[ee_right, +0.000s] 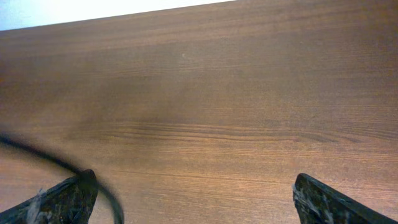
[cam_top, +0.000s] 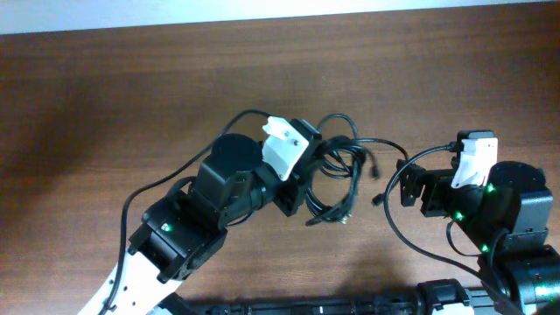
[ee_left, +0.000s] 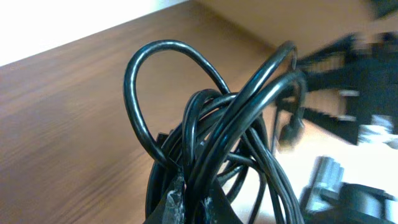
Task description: Untangle cables
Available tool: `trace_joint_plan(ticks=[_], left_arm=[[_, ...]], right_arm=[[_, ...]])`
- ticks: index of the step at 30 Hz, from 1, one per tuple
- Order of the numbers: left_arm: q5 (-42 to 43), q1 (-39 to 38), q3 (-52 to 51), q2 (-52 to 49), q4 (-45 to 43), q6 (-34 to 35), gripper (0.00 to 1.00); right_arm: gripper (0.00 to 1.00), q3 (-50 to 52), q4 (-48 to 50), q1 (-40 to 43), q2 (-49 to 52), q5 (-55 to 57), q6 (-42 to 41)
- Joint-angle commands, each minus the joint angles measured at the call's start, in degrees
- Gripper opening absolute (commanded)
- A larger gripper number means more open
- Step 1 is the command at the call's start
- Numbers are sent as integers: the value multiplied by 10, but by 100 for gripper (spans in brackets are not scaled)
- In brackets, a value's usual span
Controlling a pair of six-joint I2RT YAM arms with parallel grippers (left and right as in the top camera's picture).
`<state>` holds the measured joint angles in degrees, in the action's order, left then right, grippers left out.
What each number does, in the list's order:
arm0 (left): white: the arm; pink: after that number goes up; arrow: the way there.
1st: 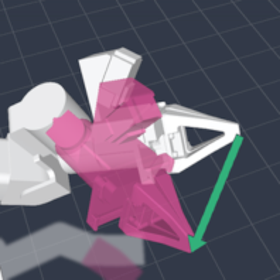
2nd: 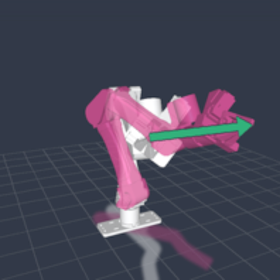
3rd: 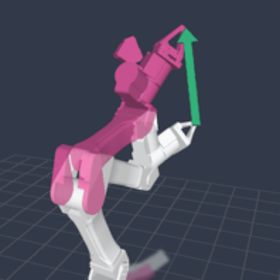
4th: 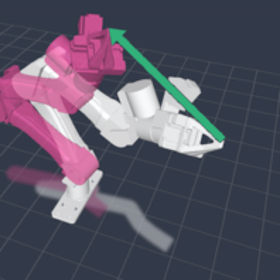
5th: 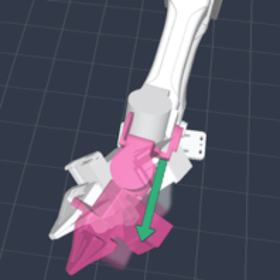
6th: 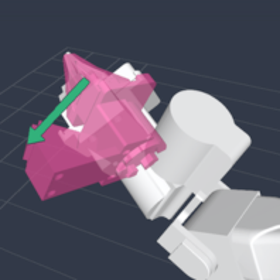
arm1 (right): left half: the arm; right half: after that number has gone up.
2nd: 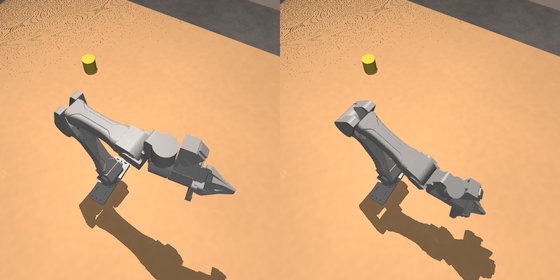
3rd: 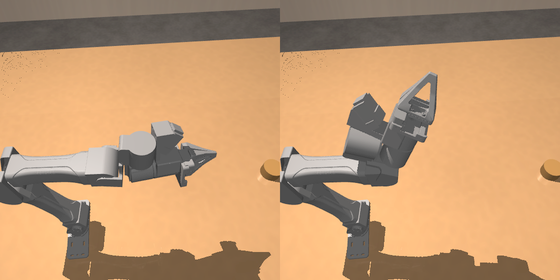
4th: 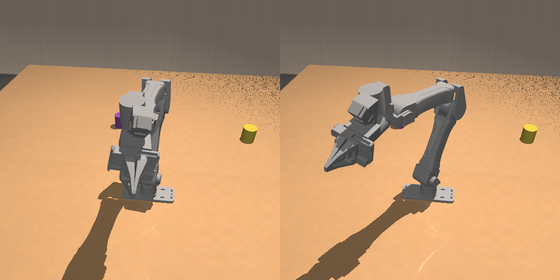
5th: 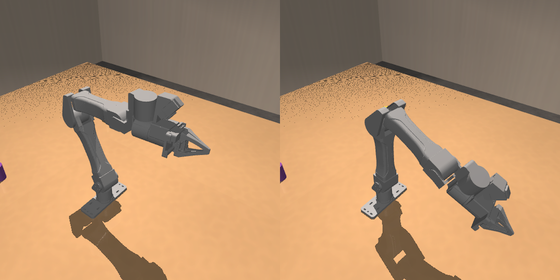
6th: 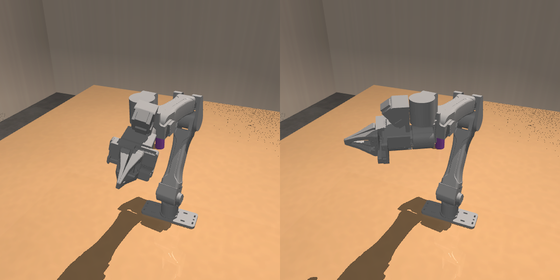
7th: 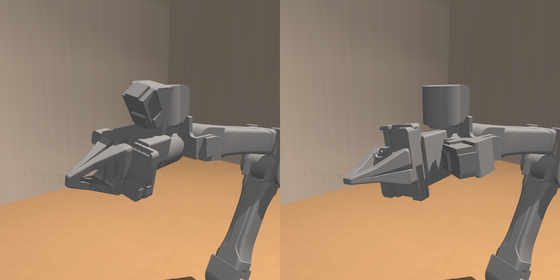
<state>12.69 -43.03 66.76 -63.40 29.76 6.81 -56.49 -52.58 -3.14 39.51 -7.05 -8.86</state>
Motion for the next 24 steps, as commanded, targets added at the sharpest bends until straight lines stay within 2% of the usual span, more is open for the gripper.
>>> trace_joint_plan(ticks=[1,5,9,11,16,18,24], left_arm=[[-94,-1,14,12,-1,-9,0],[-97,-1,14,11,-5,-7,0],[-95,-1,14,11,-26,2,0],[-95,-1,14,11,-48,32,0],[-23,-1,13,10,-100,45,0],[21,-1,13,9,-108,45,0],[155,-1,13,6,-153,45,0]], right_arm=[[98,-31,-6,2,0,-34,0],[98,-42,-6,2,0,-233,64],[98,-42,-5,2,0,-377,69],[98,-42,-6,2,0,-426,69],[98,-42,10,2,0,-407,69],[98,-42,12,2,0,-335,49],[99,-42,9,2,19,-229,47]])
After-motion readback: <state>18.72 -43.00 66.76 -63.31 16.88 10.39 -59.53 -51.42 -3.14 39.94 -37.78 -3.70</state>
